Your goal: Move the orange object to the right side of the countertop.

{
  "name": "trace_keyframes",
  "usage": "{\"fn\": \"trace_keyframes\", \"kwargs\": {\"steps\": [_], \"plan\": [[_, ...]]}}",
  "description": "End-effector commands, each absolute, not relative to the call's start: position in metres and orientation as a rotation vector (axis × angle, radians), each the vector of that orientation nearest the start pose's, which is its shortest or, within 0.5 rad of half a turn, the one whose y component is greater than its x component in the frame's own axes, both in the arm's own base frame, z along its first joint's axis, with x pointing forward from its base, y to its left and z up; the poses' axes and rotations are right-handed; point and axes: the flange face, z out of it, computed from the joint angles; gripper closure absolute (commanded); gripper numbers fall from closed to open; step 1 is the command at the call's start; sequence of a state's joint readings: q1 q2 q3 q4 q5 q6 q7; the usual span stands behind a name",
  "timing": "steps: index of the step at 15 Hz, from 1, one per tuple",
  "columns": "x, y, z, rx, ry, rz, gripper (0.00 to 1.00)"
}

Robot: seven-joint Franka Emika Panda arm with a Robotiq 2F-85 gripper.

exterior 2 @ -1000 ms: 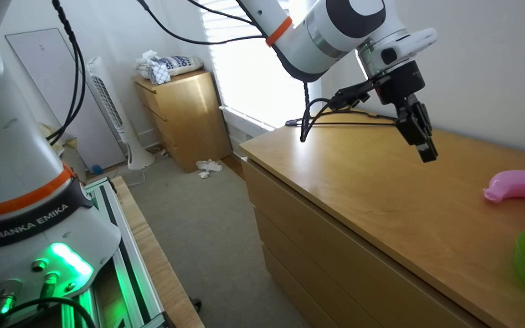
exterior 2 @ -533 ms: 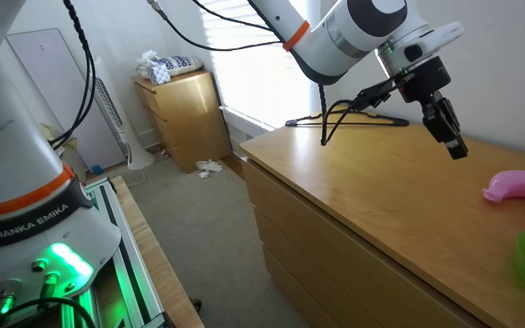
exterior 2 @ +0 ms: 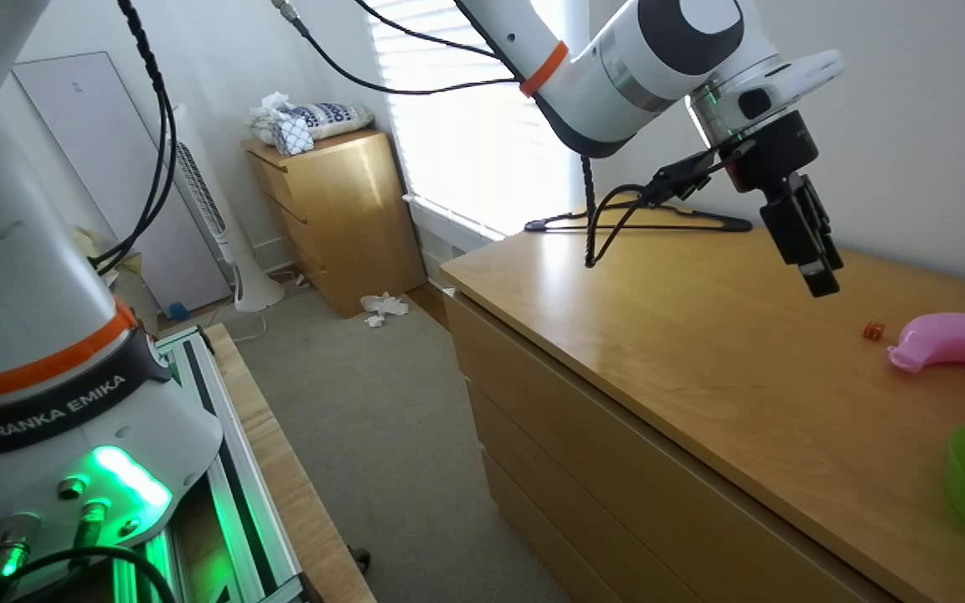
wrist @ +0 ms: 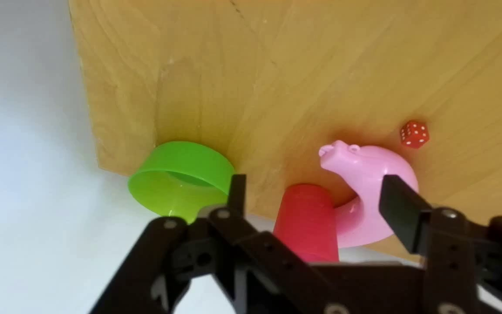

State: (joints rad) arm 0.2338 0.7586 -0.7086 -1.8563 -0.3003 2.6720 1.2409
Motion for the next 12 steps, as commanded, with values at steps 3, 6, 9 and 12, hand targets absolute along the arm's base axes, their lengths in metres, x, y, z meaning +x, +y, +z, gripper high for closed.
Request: {"fn": "trace_keyframes", "kwargs": {"steps": [3,6,9,12], "plan": [[0.609,-0.248,0.223,-2.970,1.855,-0.667,0.00],[0.612,-0.244,0.241,-3.028,1.682,-0.664,0.00],[0.614,-0.238,0.261,-3.080,1.488,-0.655,0.00],[0.619,-0.227,0.279,-3.121,1.278,-0.632,0.00]]}}
